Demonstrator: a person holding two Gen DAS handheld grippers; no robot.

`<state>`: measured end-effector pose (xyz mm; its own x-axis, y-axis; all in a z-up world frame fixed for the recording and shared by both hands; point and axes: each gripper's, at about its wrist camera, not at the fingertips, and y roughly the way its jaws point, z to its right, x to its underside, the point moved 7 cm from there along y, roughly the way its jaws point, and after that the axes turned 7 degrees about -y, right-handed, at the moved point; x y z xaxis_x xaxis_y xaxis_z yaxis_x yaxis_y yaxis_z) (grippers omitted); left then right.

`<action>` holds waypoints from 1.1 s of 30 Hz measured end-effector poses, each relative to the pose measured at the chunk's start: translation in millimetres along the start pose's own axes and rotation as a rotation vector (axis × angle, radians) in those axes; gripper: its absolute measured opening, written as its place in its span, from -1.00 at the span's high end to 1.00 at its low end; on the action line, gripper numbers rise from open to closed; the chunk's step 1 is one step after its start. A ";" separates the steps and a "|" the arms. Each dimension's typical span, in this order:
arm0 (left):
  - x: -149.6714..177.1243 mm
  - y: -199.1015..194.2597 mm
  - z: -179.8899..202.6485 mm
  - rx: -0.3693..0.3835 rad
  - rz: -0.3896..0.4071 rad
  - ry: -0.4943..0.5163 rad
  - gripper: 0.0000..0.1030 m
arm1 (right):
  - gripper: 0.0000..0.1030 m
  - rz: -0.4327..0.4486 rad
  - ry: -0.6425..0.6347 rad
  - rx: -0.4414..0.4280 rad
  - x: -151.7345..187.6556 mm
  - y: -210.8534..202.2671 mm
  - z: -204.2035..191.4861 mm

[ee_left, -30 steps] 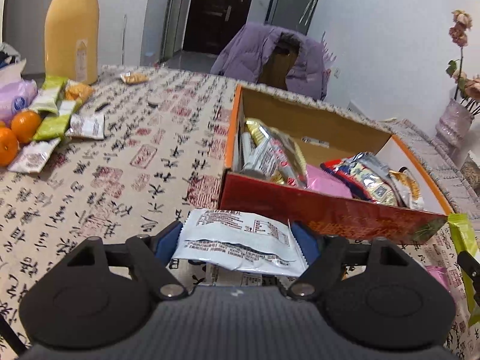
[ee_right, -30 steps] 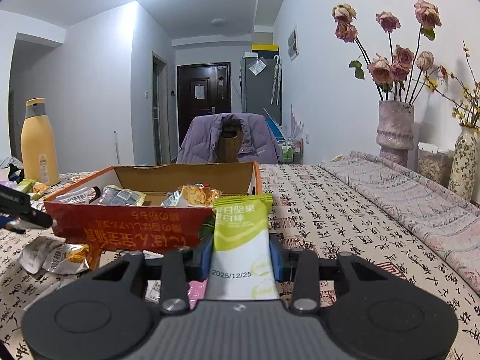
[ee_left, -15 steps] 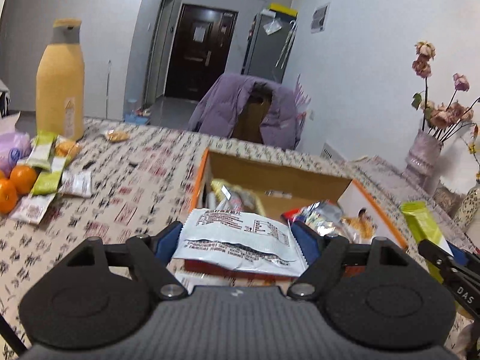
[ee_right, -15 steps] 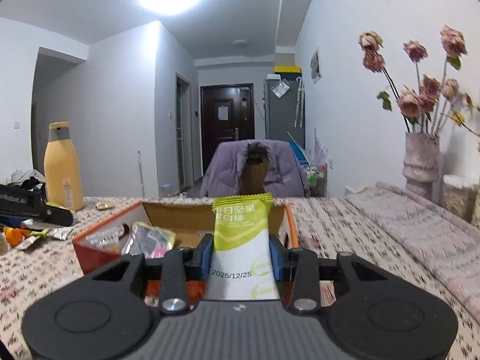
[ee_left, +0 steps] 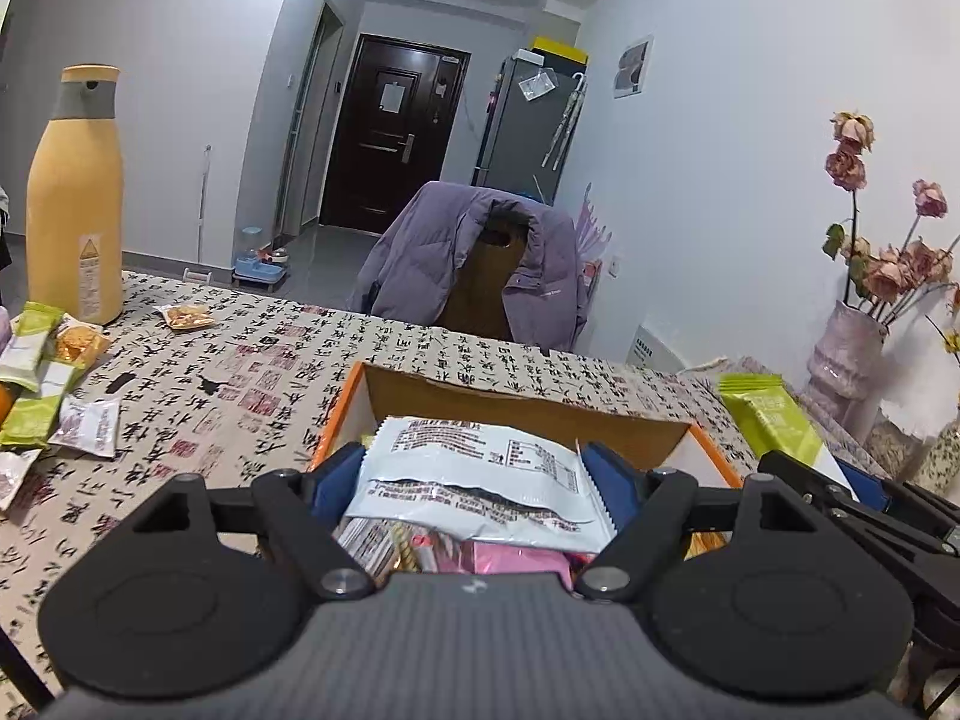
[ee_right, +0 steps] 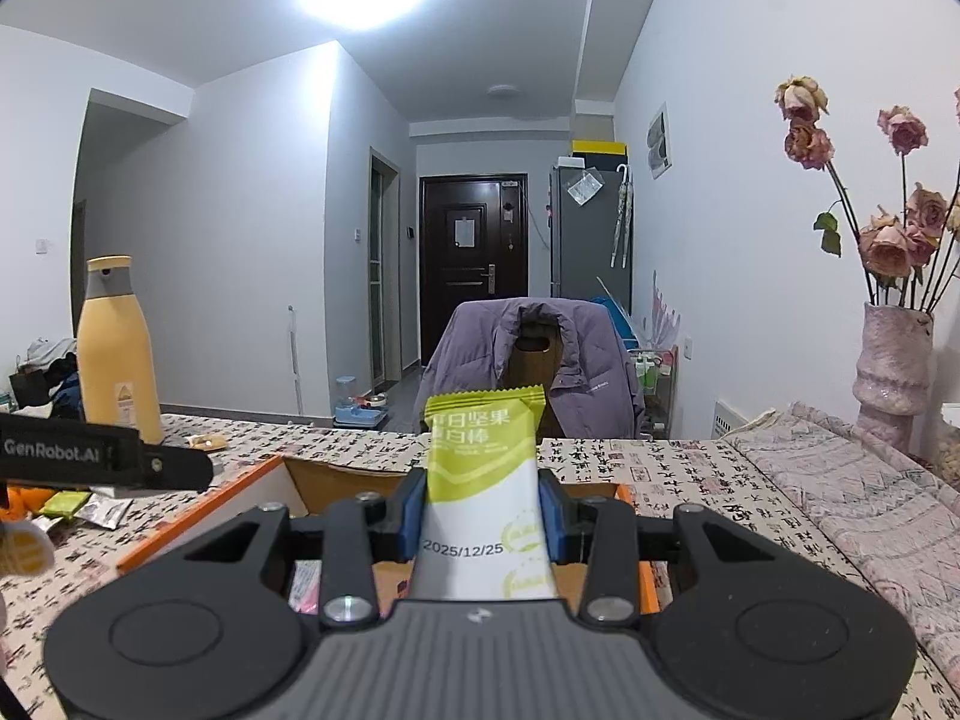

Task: Organize snacks
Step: 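Carry the white packet and snack bar into the orange box and release both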

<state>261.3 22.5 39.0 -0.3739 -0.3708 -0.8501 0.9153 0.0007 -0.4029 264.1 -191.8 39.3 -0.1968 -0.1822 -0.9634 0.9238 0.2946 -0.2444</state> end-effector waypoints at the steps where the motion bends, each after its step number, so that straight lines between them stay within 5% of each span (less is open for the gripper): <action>1: -1.6 5.8 -0.3 -0.005 0.000 -0.004 -0.55 | 0.28 -0.003 0.002 0.002 -0.7 5.1 1.0; 21: 17.4 57.2 -10.1 -0.089 0.055 0.062 -0.63 | 0.23 -0.092 0.075 -0.027 34.9 52.3 6.0; 22: 18.4 55.9 -10.0 -0.091 0.066 0.069 -0.68 | 0.19 -0.090 0.078 -0.027 34.9 51.2 6.5; 24: 17.7 51.9 -9.1 -0.090 0.091 0.072 -0.98 | -0.31 -0.089 0.088 -0.034 35.4 49.4 8.4; 25: 16.7 49.1 -9.2 -0.084 0.108 0.064 -1.00 | -0.79 -0.086 0.096 -0.033 35.8 48.0 9.8; 26: 16.0 46.6 -9.9 -0.084 0.125 0.056 -1.00 | -1.00 -0.082 0.103 -0.030 35.6 48.1 11.5; 33: 14.6 47.6 -13.8 -0.097 0.112 0.036 -1.00 | -1.00 -0.071 0.129 -0.014 35.6 46.8 19.7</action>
<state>297.3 30.0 2.7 -0.2772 -0.3296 -0.9025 0.9334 0.1302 -0.3343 306.8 -203.1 -4.2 -0.3031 -0.0815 -0.9495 0.9016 0.2982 -0.3134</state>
